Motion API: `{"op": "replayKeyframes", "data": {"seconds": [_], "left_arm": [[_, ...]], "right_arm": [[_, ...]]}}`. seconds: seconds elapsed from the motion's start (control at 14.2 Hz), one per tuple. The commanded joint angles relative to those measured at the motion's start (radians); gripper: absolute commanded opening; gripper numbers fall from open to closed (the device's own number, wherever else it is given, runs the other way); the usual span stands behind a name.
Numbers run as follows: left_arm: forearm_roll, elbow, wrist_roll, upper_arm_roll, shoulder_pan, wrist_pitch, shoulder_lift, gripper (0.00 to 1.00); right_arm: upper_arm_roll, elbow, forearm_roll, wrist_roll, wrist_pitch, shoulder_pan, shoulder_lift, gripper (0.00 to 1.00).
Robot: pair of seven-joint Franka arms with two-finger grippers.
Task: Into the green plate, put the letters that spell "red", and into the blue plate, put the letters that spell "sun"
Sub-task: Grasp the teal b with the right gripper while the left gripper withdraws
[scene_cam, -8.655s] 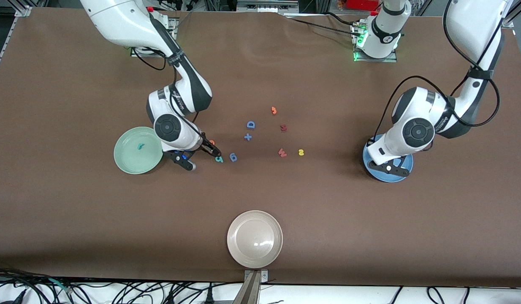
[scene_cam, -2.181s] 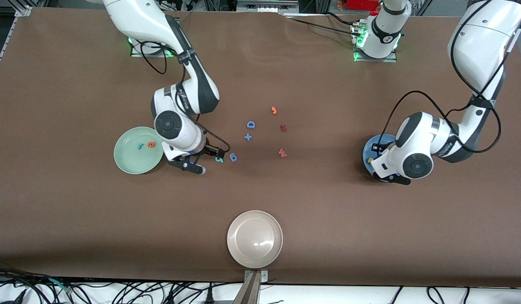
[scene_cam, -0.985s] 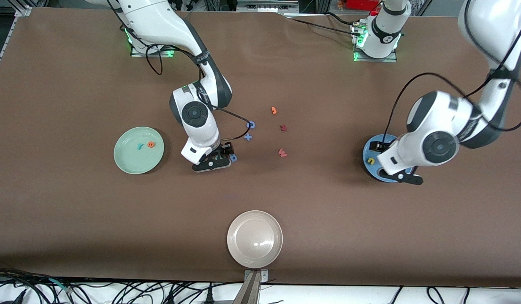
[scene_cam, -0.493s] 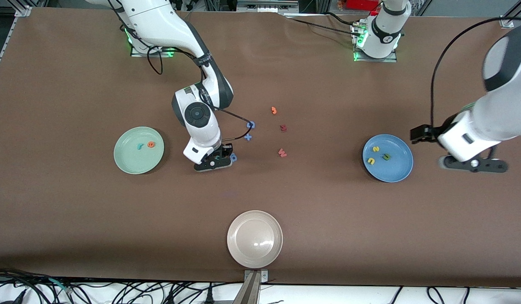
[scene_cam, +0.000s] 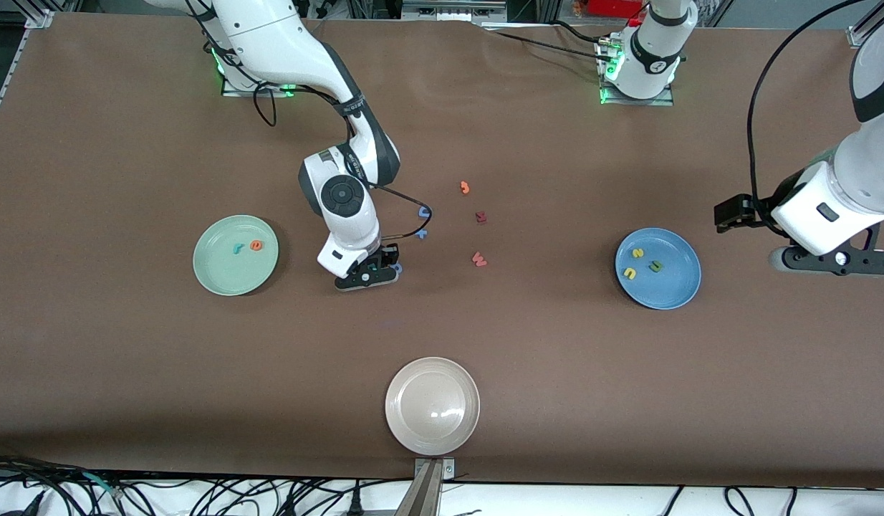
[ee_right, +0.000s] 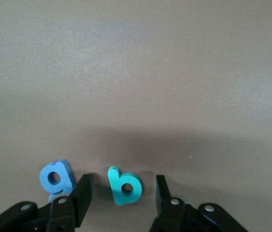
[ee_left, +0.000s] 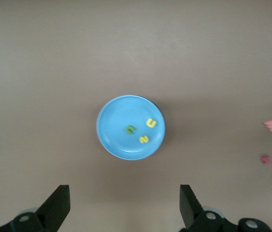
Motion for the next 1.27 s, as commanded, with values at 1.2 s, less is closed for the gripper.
{"op": "replayKeyframes", "data": {"seconds": [1.2], "left_arm": [[-0.147, -0.428, 0.073, 0.345, -0.231, 0.191, -0.348, 1.0]], "right_arm": [[-0.006, -0.005, 0.014, 0.028, 0.008, 0.012, -0.009, 0.21]]}}
